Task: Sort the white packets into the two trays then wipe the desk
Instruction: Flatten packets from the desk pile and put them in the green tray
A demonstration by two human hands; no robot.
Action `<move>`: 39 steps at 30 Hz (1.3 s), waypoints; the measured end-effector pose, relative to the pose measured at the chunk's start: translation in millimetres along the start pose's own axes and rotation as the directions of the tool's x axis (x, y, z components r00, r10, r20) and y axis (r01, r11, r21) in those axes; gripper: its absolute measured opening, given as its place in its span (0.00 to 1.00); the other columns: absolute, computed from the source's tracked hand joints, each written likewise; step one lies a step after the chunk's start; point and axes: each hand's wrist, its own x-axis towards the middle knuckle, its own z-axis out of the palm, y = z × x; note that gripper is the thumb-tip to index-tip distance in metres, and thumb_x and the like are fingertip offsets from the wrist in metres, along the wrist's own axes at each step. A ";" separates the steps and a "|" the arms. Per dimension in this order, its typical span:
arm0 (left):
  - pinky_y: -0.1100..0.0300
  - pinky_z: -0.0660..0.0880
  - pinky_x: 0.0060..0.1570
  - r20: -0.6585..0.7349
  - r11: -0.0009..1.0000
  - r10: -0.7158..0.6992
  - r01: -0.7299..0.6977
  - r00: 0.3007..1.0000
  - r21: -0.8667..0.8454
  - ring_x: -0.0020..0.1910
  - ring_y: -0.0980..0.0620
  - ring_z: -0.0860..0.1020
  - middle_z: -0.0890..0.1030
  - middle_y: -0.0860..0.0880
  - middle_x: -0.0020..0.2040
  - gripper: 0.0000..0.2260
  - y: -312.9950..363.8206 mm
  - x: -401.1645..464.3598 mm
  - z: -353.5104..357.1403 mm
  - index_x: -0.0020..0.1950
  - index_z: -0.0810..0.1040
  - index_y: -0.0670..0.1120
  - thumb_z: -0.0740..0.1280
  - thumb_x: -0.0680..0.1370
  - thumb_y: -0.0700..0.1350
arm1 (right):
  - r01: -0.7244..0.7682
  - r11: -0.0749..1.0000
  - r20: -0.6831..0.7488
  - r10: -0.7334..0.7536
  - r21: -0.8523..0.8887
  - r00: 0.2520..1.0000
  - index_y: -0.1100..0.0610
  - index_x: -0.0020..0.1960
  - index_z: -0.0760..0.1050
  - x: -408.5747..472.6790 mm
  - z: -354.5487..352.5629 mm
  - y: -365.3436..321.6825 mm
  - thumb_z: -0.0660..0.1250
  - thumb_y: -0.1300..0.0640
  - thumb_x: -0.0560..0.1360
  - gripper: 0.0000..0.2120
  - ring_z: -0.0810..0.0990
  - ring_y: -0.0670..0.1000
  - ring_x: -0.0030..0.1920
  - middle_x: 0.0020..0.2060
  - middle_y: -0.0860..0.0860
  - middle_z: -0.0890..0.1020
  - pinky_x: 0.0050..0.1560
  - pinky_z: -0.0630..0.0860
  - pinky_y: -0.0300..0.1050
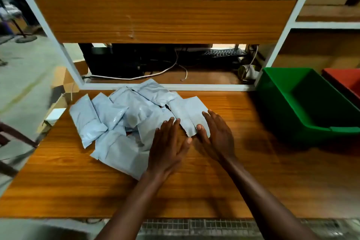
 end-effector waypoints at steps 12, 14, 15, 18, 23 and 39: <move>0.42 0.51 0.76 0.134 0.934 -0.176 0.123 0.975 0.336 0.80 0.41 0.50 0.50 0.41 0.81 0.29 -19.1 144.2 81.8 0.81 0.47 0.46 0.53 0.84 0.53 | 0.223 0.947 0.487 -0.086 -0.232 0.869 0.45 0.81 0.54 103.4 36.1 71.9 0.39 0.36 0.81 0.32 0.51 0.59 0.81 0.82 0.53 0.53 0.78 0.53 0.62; 0.43 0.50 0.77 0.189 0.918 -0.209 0.126 0.959 0.376 0.80 0.42 0.48 0.47 0.42 0.81 0.30 -23.7 144.0 87.3 0.81 0.44 0.45 0.53 0.84 0.54 | 0.252 0.935 0.531 -0.086 -0.248 0.843 0.45 0.81 0.52 103.8 41.8 83.0 0.40 0.38 0.83 0.29 0.49 0.58 0.81 0.82 0.53 0.51 0.78 0.49 0.63; 0.44 0.48 0.77 0.207 0.915 -0.210 0.117 0.956 0.386 0.80 0.43 0.46 0.45 0.42 0.81 0.31 -23.9 140.5 89.6 0.81 0.43 0.45 0.53 0.84 0.54 | 0.247 0.936 0.532 -0.081 -0.249 0.843 0.45 0.81 0.52 101.3 43.8 89.3 0.39 0.38 0.82 0.29 0.48 0.58 0.81 0.82 0.53 0.50 0.78 0.47 0.63; 0.45 0.45 0.78 0.250 0.916 -0.200 0.091 0.947 0.390 0.80 0.44 0.43 0.42 0.42 0.81 0.32 -22.4 132.1 91.5 0.81 0.41 0.43 0.52 0.84 0.54 | 0.212 0.944 0.494 -0.062 -0.253 0.867 0.45 0.81 0.52 93.6 44.7 104.2 0.32 0.35 0.78 0.35 0.47 0.58 0.81 0.82 0.52 0.50 0.77 0.45 0.64; 0.45 0.41 0.78 0.340 0.914 -0.145 -0.006 0.929 0.406 0.80 0.46 0.39 0.38 0.44 0.81 0.31 -31.3 129.6 92.3 0.80 0.38 0.44 0.50 0.84 0.54 | 0.175 0.948 0.447 -0.039 -0.267 0.894 0.45 0.81 0.52 86.9 41.0 113.6 0.32 0.37 0.79 0.34 0.45 0.58 0.82 0.82 0.52 0.50 0.77 0.43 0.67; 0.41 0.46 0.76 0.166 0.914 -0.067 -0.006 0.984 0.405 0.80 0.40 0.49 0.53 0.42 0.81 0.31 -16.7 158.7 119.1 0.80 0.58 0.45 0.45 0.79 0.55 | 0.123 0.942 0.395 0.011 -0.313 0.919 0.44 0.82 0.49 90.5 39.2 115.7 0.31 0.32 0.77 0.37 0.42 0.60 0.81 0.82 0.55 0.46 0.77 0.45 0.65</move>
